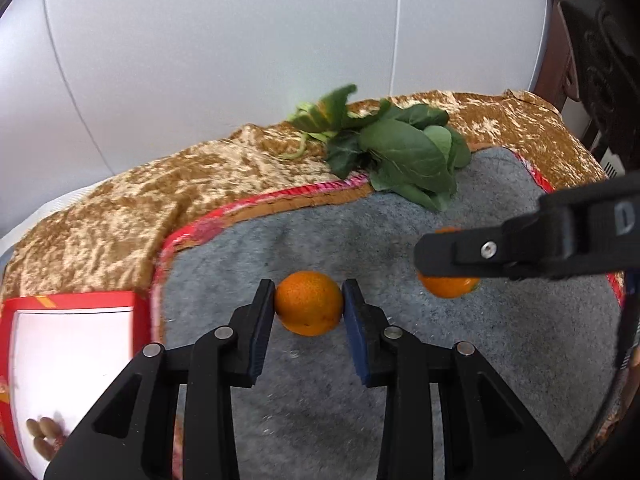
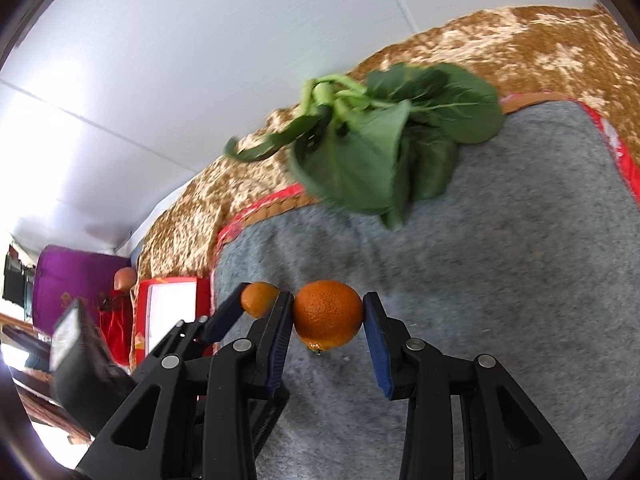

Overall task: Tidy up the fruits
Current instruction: 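Carry both oranges over the white tray and lower them in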

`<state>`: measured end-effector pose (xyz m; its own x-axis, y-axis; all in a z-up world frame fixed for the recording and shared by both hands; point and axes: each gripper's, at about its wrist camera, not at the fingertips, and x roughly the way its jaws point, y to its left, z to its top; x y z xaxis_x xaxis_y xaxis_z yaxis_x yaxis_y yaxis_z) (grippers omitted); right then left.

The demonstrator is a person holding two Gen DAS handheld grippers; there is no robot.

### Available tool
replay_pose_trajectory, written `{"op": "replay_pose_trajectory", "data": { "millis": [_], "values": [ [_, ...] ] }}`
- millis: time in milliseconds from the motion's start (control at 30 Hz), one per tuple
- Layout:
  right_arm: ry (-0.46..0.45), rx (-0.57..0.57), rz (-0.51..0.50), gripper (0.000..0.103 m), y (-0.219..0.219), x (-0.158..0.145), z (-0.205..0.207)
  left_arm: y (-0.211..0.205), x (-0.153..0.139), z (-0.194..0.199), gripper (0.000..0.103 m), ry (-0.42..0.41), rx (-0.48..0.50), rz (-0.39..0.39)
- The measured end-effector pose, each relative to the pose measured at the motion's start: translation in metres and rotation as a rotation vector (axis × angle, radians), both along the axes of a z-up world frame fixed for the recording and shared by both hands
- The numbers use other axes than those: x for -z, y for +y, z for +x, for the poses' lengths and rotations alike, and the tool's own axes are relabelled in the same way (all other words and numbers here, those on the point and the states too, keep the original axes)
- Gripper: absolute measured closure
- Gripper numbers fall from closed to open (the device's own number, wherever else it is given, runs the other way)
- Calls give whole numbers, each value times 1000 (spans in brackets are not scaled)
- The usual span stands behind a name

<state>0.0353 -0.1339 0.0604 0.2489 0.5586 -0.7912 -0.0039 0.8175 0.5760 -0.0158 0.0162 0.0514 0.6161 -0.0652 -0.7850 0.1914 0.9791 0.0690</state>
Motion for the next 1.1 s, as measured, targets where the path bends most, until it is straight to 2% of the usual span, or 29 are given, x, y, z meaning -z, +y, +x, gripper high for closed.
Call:
{"op": "replay_pose_trajectory", "data": {
  "millis": [67,233,500,700,833,1100],
  "values": [
    [-6,-25,19,67,13,0,-2,9,-8,-7,71,-2,-28,33],
    [-76,-111,75,67,52,-10,-13,46,-30,-26,71,-22,-116,57],
    [-213,-268,132,67,126,-27,-43,129,-55,-46,71,-41,-288,14],
    [-286,-392,140,67,171,-32,-67,178,-51,-55,71,-12,-390,14],
    [-290,-455,112,67,190,-23,-82,199,-44,-56,71,21,-433,1],
    [-301,-506,62,67,209,-10,-97,199,-31,-53,71,69,-425,10]
  ]
}}
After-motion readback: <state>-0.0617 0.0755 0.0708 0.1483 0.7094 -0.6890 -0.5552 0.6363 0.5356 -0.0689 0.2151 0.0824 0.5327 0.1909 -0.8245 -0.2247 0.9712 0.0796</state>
